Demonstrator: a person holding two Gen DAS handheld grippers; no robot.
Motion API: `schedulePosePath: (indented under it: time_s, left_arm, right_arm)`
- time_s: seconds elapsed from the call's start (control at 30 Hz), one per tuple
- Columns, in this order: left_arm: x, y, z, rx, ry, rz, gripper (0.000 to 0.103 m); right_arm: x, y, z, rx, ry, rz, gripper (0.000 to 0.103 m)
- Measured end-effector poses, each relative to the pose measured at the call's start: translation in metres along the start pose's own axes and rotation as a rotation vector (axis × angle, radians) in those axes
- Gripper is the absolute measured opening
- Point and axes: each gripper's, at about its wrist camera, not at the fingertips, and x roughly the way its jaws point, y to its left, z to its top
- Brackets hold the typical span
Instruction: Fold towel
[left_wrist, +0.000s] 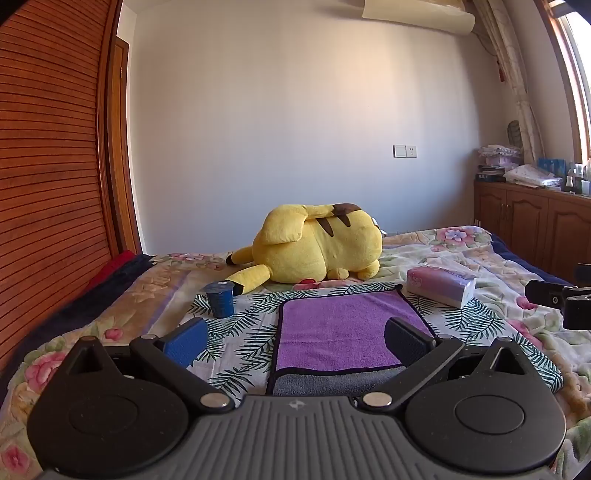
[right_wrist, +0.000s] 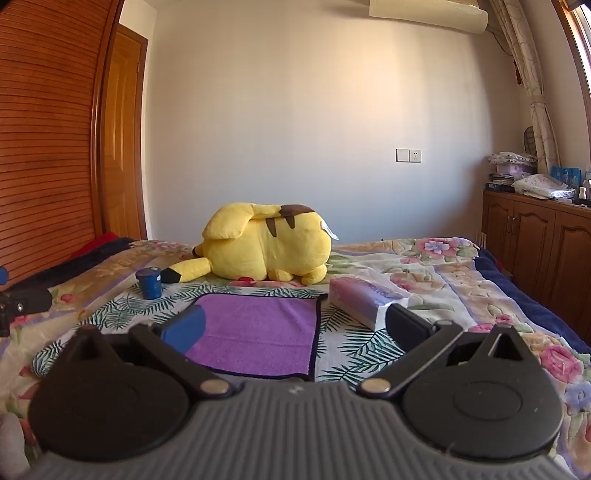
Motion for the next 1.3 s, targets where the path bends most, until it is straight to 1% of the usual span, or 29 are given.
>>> schedulePosePath:
  time_s: [0.97,1.13,1.17,1.3]
  left_arm:
    - [0.0001,0.0000,-0.0002,0.002,0.001,-0.001,0.087]
    - [0.0030,0.0011,-0.0021,0.008,0.017,-0.001,0.087]
    - [0.0075,0.0026,-0.0012,0.009,0.025,0.000,0.087]
    - [0.0043,-0.0014,-0.0041,0.020,0.054,0.002,0.087]
  right_arm:
    - [-0.0014,0.0033,0.0014,0.001,-0.002,0.001,0.103]
    - [-0.0008,0.0028,0.0001,0.000,0.002,0.002,0.103]
    - [-0.0003,0.0024,-0.0004,0.000,0.004,0.003,0.103]
    - [0.0013,0.0037,-0.0017,0.000,0.015,0.004,0.103]
